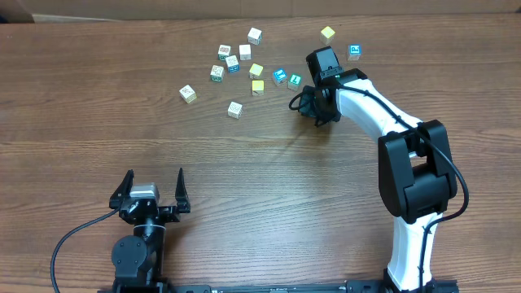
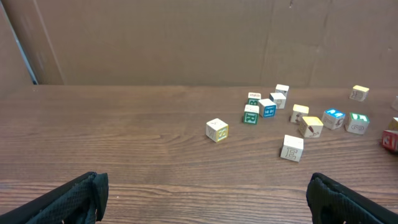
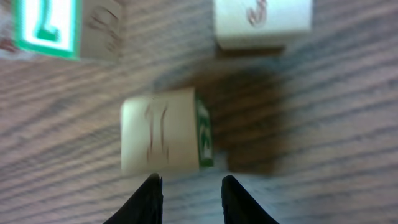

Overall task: Form a circle
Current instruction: 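Lower the right gripper onto the butterfly-picture block and close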

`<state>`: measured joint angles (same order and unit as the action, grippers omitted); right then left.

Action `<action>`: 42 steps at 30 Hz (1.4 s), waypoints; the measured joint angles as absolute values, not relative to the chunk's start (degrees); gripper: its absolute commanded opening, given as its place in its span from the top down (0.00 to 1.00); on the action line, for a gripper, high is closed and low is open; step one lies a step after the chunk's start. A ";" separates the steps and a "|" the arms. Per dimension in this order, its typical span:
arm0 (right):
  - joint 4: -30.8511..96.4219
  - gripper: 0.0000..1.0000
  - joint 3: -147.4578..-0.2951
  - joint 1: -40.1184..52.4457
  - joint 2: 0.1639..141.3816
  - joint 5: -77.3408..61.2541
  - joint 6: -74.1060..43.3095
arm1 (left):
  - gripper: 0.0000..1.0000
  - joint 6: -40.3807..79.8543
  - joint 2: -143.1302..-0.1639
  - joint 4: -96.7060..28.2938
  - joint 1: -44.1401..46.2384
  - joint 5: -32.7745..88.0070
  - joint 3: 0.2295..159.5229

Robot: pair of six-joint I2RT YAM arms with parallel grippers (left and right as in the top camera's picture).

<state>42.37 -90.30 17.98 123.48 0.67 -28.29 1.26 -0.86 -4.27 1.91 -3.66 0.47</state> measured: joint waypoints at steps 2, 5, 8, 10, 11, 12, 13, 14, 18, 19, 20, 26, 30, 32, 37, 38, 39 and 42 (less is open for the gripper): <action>42.65 0.67 -90.30 17.98 123.48 0.89 -28.29 | 0.00 1.26 -0.86 -4.27 1.91 -3.66 0.47; 42.63 0.62 -90.30 17.98 123.48 0.95 -28.05 | 0.00 1.26 -0.86 -4.27 1.91 -3.66 0.47; 42.61 0.41 -90.30 17.98 123.50 0.99 -27.73 | 0.01 1.26 -0.86 -4.27 1.91 -3.66 0.47; 42.50 0.35 -90.30 17.98 123.50 1.06 -27.55 | 0.01 1.26 -0.86 -4.29 1.91 -3.66 0.47; 42.33 0.32 -90.30 17.98 123.50 1.08 -27.68 | 0.01 1.26 -0.86 -4.27 1.91 -3.66 0.47; 41.85 0.31 -90.30 17.98 123.50 1.08 -27.66 | 0.00 1.26 -0.86 -4.27 1.91 -3.68 0.47; 41.21 0.31 -90.30 17.98 123.50 1.10 -27.66 | 0.01 1.26 -0.86 -4.27 1.91 -3.66 0.47; 40.95 0.31 -90.30 17.98 123.50 1.21 -27.66 | 0.00 1.26 -0.86 -4.27 1.91 -3.68 0.47; 39.09 0.32 -90.30 17.98 123.50 1.41 -27.64 | 0.01 1.26 -0.86 -4.27 1.91 -3.66 0.47; 38.54 0.35 -90.30 17.98 123.50 1.45 -27.66 | 0.00 1.26 -0.86 -4.27 1.91 -3.66 0.47; 38.11 0.39 -90.30 17.98 123.50 1.50 -27.64 | 0.01 1.26 -0.86 -4.27 1.91 -3.66 0.47; 36.45 0.53 -90.30 17.98 123.50 1.52 -27.64 | 0.00 1.26 -0.86 -4.27 1.91 -3.68 0.47; 36.64 0.63 -90.30 17.98 123.50 1.58 -27.57 | 0.01 1.26 -0.86 -4.27 1.91 -3.66 0.47; 36.80 0.63 -90.30 17.98 123.50 1.93 -27.53 | 0.00 1.26 -0.86 -4.27 1.91 -3.66 0.47; 36.95 0.63 -90.30 17.98 123.50 3.42 -27.44 | 0.00 1.26 -0.86 -4.27 1.91 -3.66 0.47; 37.08 0.63 -90.30 17.98 123.50 3.49 -27.40 | 0.00 1.26 -0.86 -4.27 1.91 -3.66 0.47; 37.30 0.63 -90.30 17.98 123.50 3.66 -27.42 | 0.00 1.26 -0.86 -4.27 1.91 -3.66 0.47; 38.37 0.63 -90.30 17.98 123.50 3.92 -26.92 | 0.01 1.26 -0.86 -4.27 1.91 -3.68 0.47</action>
